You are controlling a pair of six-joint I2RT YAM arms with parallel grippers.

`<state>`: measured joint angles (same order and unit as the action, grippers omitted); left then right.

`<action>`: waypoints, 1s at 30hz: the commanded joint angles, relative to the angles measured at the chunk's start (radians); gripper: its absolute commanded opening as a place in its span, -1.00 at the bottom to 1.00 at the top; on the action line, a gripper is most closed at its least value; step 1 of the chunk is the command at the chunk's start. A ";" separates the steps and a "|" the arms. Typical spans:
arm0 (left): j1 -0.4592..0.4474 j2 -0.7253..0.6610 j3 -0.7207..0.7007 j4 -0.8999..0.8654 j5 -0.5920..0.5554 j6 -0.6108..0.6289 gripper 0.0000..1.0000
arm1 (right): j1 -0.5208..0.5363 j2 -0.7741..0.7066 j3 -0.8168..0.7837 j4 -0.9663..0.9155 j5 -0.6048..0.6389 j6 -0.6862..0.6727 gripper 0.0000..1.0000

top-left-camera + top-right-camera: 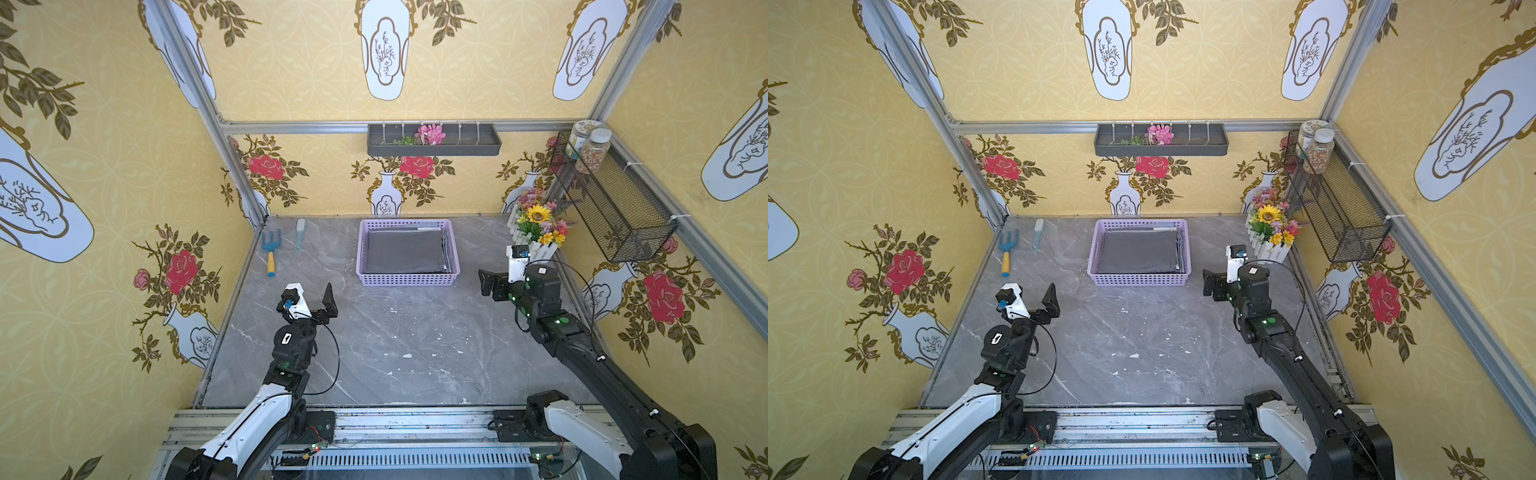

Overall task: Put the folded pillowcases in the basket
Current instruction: Reset both arms

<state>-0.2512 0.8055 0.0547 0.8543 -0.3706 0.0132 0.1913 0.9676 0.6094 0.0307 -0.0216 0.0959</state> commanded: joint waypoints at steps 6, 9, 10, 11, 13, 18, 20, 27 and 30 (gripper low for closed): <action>0.144 0.132 -0.020 0.131 0.019 0.023 1.00 | 0.001 0.083 -0.048 0.179 0.031 -0.027 0.95; 0.208 0.150 -0.054 0.171 0.093 -0.022 1.00 | -0.002 0.098 -0.060 0.201 0.044 -0.027 0.94; 0.226 0.161 -0.058 0.185 0.107 -0.037 1.00 | -0.001 0.099 -0.068 0.215 0.046 -0.026 0.95; 0.248 0.174 -0.058 0.190 0.131 -0.051 1.00 | -0.001 0.097 -0.080 0.240 0.046 -0.025 0.95; 0.272 0.225 -0.055 0.210 0.151 -0.078 1.00 | -0.001 0.094 -0.106 0.284 0.049 -0.024 0.95; 0.276 0.361 -0.036 0.280 0.185 -0.061 1.00 | -0.001 0.086 -0.159 0.371 0.058 -0.028 0.94; 0.275 0.457 -0.011 0.313 0.184 -0.062 1.00 | -0.001 0.085 -0.175 0.394 0.065 -0.030 0.95; 0.272 0.498 0.027 0.286 0.140 -0.066 1.00 | -0.003 0.074 -0.198 0.387 0.128 -0.057 0.94; 0.271 0.497 0.025 0.291 0.140 -0.066 1.00 | -0.014 0.086 -0.260 0.509 0.111 -0.099 0.95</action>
<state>0.0208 1.3029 0.0814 1.1259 -0.2211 -0.0467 0.1829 1.0451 0.3832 0.4061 0.0734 0.0429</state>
